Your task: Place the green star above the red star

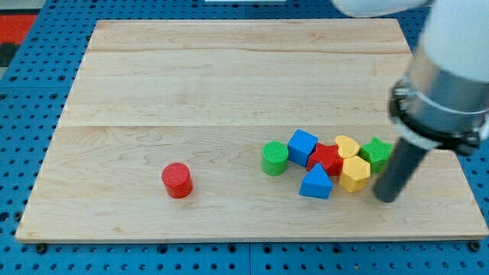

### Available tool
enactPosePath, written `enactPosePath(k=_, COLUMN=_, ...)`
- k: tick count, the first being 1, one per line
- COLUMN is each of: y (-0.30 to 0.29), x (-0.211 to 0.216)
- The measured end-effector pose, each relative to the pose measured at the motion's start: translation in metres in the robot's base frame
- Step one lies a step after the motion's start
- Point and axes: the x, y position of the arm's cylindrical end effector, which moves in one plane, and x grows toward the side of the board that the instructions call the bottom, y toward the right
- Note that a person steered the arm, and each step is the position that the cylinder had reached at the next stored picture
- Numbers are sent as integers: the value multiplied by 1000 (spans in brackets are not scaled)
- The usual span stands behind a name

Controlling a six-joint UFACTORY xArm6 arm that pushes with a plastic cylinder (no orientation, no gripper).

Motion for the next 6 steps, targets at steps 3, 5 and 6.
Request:
enactPosePath(k=3, y=-42, x=-95)
enactPosePath(k=5, y=-51, x=-121)
enactPosePath(k=6, y=-51, x=-128)
